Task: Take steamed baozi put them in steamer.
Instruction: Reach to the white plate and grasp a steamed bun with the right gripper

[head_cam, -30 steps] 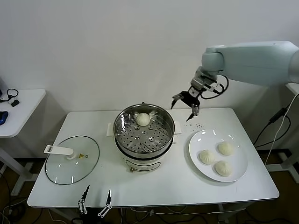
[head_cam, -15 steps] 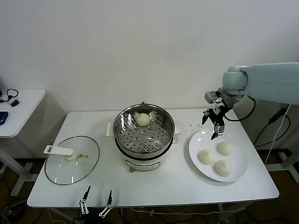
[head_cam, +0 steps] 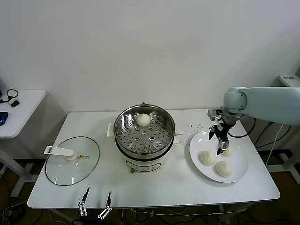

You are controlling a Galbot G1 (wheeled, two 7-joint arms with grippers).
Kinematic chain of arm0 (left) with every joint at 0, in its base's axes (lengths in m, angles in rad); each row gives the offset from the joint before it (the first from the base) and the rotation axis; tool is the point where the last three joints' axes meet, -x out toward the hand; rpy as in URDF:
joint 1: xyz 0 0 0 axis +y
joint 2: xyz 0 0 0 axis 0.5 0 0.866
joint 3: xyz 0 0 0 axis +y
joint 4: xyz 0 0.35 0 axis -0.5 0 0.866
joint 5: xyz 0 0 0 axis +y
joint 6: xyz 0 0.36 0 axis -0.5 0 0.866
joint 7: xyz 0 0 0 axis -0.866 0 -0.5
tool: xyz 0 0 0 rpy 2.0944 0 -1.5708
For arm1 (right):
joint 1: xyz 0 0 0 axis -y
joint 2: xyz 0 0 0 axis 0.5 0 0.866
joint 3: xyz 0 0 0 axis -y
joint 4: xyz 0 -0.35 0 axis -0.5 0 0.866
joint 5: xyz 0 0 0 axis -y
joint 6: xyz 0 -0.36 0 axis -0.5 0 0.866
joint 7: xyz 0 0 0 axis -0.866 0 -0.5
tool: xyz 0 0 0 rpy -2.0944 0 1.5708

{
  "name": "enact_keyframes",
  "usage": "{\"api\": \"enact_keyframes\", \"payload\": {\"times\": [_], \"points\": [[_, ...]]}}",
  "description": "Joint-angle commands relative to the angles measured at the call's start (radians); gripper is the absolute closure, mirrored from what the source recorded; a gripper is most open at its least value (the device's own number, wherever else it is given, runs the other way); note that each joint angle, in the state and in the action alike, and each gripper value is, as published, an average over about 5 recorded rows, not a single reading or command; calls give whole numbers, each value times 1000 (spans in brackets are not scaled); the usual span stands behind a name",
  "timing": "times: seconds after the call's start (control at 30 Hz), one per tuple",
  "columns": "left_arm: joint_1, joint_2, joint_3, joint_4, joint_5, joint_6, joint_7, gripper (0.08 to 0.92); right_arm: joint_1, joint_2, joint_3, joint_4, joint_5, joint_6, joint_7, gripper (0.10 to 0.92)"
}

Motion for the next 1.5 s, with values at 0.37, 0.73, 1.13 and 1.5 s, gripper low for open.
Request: {"api": "enact_keyframes", "payload": {"times": [0.37, 0.73, 1.13, 1.5], "points": [[1, -2, -9, 7, 8, 1, -5, 177, -246, 4, 143, -78, -125, -25, 81, 203], [3, -2, -11, 6, 13, 0, -6, 177, -288, 22, 188, -134, -194, -1, 106, 203], [6, -1, -13, 2, 14, -1, -6, 177, -259, 31, 176, -109, -184, -2, 87, 281], [11, 1, -10, -7, 15, -1, -4, 177, -132, 14, 112, -31, -131, -6, 74, 439]]}}
